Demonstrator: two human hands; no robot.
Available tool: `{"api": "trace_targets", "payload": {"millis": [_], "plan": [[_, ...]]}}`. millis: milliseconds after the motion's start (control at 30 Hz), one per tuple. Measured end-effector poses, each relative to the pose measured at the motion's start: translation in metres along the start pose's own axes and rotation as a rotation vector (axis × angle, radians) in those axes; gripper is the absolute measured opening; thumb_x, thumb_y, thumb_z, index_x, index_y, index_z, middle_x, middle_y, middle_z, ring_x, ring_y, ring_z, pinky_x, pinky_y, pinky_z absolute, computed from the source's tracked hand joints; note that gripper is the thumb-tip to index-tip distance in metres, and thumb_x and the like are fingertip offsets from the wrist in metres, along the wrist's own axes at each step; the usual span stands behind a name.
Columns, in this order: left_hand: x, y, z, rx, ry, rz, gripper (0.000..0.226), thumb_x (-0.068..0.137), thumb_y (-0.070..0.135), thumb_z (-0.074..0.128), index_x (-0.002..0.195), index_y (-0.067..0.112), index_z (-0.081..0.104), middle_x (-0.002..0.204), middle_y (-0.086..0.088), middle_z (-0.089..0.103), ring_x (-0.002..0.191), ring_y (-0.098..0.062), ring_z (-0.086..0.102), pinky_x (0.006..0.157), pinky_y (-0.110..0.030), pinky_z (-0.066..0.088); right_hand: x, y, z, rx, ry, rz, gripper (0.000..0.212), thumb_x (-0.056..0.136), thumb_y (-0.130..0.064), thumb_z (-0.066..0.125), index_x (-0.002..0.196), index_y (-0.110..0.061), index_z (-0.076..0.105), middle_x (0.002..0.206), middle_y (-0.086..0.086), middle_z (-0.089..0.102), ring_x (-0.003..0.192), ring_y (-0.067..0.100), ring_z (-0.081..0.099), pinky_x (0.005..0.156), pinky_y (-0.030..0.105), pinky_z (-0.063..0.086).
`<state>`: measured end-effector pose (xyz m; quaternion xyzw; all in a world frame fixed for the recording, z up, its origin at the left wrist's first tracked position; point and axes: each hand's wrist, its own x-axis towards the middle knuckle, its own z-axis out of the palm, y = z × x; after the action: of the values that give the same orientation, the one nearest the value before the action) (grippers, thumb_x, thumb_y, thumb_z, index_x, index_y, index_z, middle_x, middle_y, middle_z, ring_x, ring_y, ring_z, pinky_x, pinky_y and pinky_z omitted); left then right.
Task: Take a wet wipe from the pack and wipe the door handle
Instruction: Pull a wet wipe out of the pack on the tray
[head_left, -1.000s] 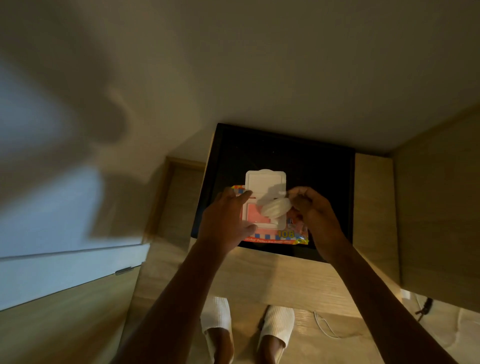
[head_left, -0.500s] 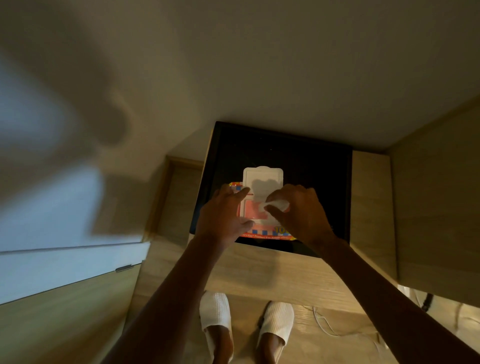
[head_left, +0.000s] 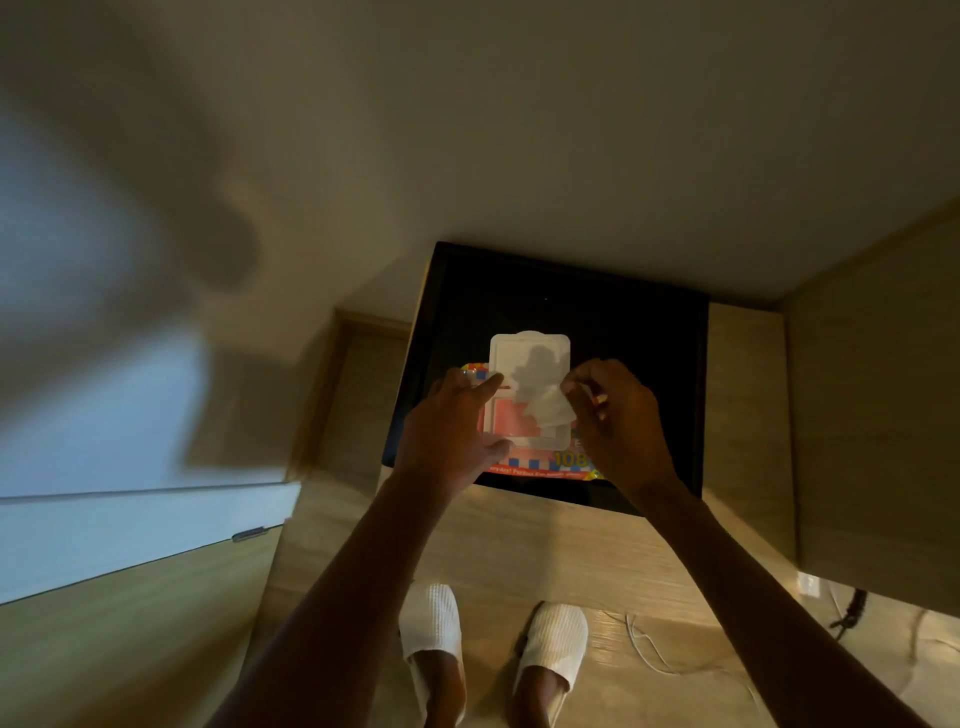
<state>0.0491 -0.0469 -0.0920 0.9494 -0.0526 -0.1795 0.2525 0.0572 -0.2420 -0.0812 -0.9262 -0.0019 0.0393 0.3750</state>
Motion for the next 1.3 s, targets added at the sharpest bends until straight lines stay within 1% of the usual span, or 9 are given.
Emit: {"api": "trace_targets", "payload": {"millis": [133, 267, 367, 500, 700, 767, 1033, 1133, 1300], "plan": [[-0.001, 0.001, 0.000, 0.007, 0.004, 0.002, 0.081, 0.082, 0.046, 0.072, 0.151, 0.027, 0.033, 0.145, -0.004, 0.040, 0.134, -0.019, 0.042, 0.104, -0.034, 0.048, 0.003, 0.002, -0.004, -0.259, -0.055, -0.062, 0.031, 0.090, -0.039, 0.047, 0.107, -0.016, 0.060, 0.114, 0.005, 0.055, 0.100, 0.017, 0.056, 0.078, 0.022, 0.045], [-0.001, 0.002, 0.001, 0.029, -0.001, 0.005, 0.081, 0.083, 0.046, 0.071, 0.151, 0.026, 0.032, 0.149, -0.004, 0.038, 0.136, -0.019, 0.041, 0.106, -0.035, 0.046, 0.003, -0.007, 0.003, -0.339, -0.180, -0.022, 0.037, 0.082, -0.044, 0.067, 0.108, -0.019, 0.058, 0.116, 0.003, 0.057, 0.105, 0.018, 0.053, 0.083, 0.029, 0.047], [-0.001, 0.002, 0.000, 0.028, -0.013, -0.003, 0.082, 0.083, 0.046, 0.071, 0.152, 0.026, 0.031, 0.149, -0.004, 0.038, 0.137, -0.019, 0.039, 0.107, -0.037, 0.045, 0.009, -0.011, 0.002, -0.195, -0.147, -0.001, 0.022, 0.087, -0.032, 0.066, 0.099, -0.014, 0.062, 0.103, 0.005, 0.068, 0.088, 0.015, 0.063, 0.072, 0.023, 0.051], [-0.001, 0.002, -0.001, 0.020, -0.003, 0.002, 0.082, 0.083, 0.046, 0.071, 0.152, 0.026, 0.031, 0.149, -0.003, 0.038, 0.137, -0.019, 0.040, 0.106, -0.036, 0.046, 0.011, -0.007, -0.004, 0.043, -0.100, 0.094, 0.014, 0.090, -0.024, 0.061, 0.091, -0.011, 0.059, 0.099, 0.001, 0.065, 0.084, 0.012, 0.063, 0.061, 0.014, 0.049], [-0.001, 0.003, -0.001, 0.004, 0.004, -0.006, 0.083, 0.081, 0.047, 0.072, 0.151, 0.027, 0.032, 0.147, -0.004, 0.039, 0.135, -0.018, 0.041, 0.104, -0.036, 0.048, 0.003, -0.008, -0.011, 0.418, -0.019, 0.296, 0.008, 0.096, -0.017, 0.051, 0.093, -0.011, 0.055, 0.092, -0.014, 0.058, 0.086, 0.005, 0.061, 0.069, 0.023, 0.053], [-0.001, 0.005, -0.002, 0.002, 0.007, -0.014, 0.083, 0.082, 0.047, 0.072, 0.151, 0.027, 0.032, 0.147, -0.003, 0.039, 0.135, -0.018, 0.042, 0.104, -0.036, 0.047, 0.003, -0.006, -0.010, 0.390, 0.024, 0.271, 0.006, 0.096, -0.016, 0.051, 0.094, -0.013, 0.056, 0.093, -0.013, 0.059, 0.087, 0.006, 0.062, 0.069, 0.021, 0.053], [-0.002, 0.008, -0.004, 0.006, -0.011, -0.026, 0.082, 0.084, 0.044, 0.071, 0.152, 0.027, 0.030, 0.150, -0.004, 0.037, 0.138, -0.019, 0.039, 0.107, -0.036, 0.044, 0.012, -0.004, -0.015, -0.218, 0.112, -0.045, 0.019, 0.095, -0.026, 0.051, 0.094, -0.012, 0.063, 0.097, 0.007, 0.063, 0.081, 0.016, 0.062, 0.069, 0.027, 0.053], [-0.002, 0.008, -0.004, 0.007, -0.012, -0.027, 0.082, 0.083, 0.044, 0.072, 0.152, 0.026, 0.030, 0.150, -0.004, 0.037, 0.138, -0.019, 0.040, 0.107, -0.036, 0.045, 0.012, -0.011, -0.020, -0.192, 0.167, -0.043, 0.016, 0.095, -0.021, 0.053, 0.096, -0.010, 0.065, 0.099, 0.008, 0.062, 0.083, 0.016, 0.061, 0.072, 0.024, 0.050], [-0.003, 0.006, -0.002, 0.009, 0.012, -0.026, 0.082, 0.082, 0.045, 0.073, 0.151, 0.028, 0.033, 0.149, -0.005, 0.040, 0.136, -0.019, 0.042, 0.105, -0.036, 0.048, 0.004, -0.020, -0.018, 0.164, 0.193, 0.131, 0.010, 0.095, -0.017, 0.056, 0.097, -0.013, 0.064, 0.098, 0.002, 0.068, 0.089, 0.013, 0.065, 0.078, 0.033, 0.058]]}}
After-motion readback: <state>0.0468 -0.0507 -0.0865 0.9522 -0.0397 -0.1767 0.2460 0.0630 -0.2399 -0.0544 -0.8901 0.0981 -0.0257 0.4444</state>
